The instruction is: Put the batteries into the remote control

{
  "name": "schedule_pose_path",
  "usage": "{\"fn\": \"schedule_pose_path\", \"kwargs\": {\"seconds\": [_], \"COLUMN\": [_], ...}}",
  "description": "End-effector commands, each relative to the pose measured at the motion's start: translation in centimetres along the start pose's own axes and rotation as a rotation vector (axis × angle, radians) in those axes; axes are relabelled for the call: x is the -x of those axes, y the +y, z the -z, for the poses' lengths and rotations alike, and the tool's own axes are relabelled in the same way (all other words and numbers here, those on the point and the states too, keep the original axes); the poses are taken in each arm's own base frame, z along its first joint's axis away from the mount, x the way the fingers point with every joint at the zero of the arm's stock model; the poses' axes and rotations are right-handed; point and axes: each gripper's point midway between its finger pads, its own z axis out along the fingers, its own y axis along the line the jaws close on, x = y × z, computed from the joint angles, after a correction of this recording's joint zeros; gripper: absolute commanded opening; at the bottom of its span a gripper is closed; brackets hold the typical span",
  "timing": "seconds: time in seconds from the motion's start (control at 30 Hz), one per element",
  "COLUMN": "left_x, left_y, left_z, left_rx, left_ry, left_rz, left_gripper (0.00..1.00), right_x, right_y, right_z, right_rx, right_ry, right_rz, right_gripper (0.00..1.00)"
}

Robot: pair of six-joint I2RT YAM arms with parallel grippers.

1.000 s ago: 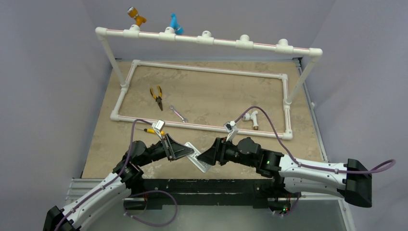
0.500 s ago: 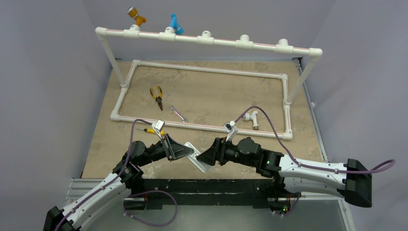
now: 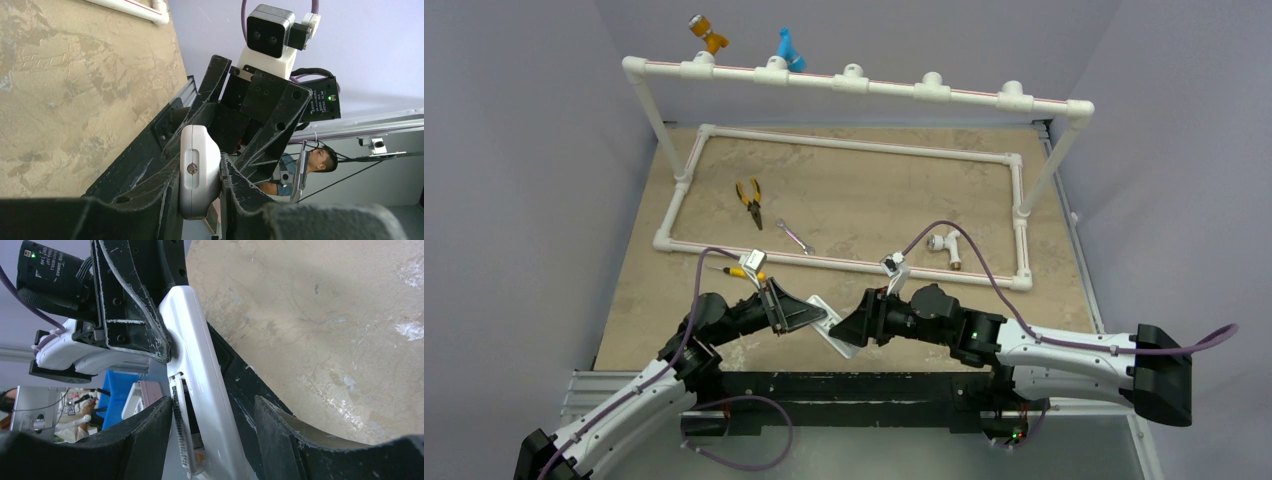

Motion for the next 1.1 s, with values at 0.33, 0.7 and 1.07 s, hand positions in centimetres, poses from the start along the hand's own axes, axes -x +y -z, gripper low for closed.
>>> {"fn": "schedule_pose_path", "kwargs": {"seconds": [0.33, 0.7, 1.07], "left_x": [0.2, 0.1, 0.1], "left_y": [-1.8, -2.6, -3.0], "left_z": [0.1, 0.3, 0.4], "left_rx": [-0.076, -0.11, -0.12], "left_ry": [-0.012, -0.006, -0.005], "left_rz": [-0.027, -0.043, -0.049], "left_gripper": [0.0, 0.0, 0.0], "right_x": [1.3, 0.6, 0.4], "right_y": [2.6, 3.1, 3.0], "right_z": [0.1, -0.3, -0.7], "right_rx": [0.091, 0.133, 0.134], "right_ry": [-0.043, -0.01, -0.004], "right_rz": [0.012, 0.016, 0.015], "right_gripper": [0.56, 0.46, 0.26]}}
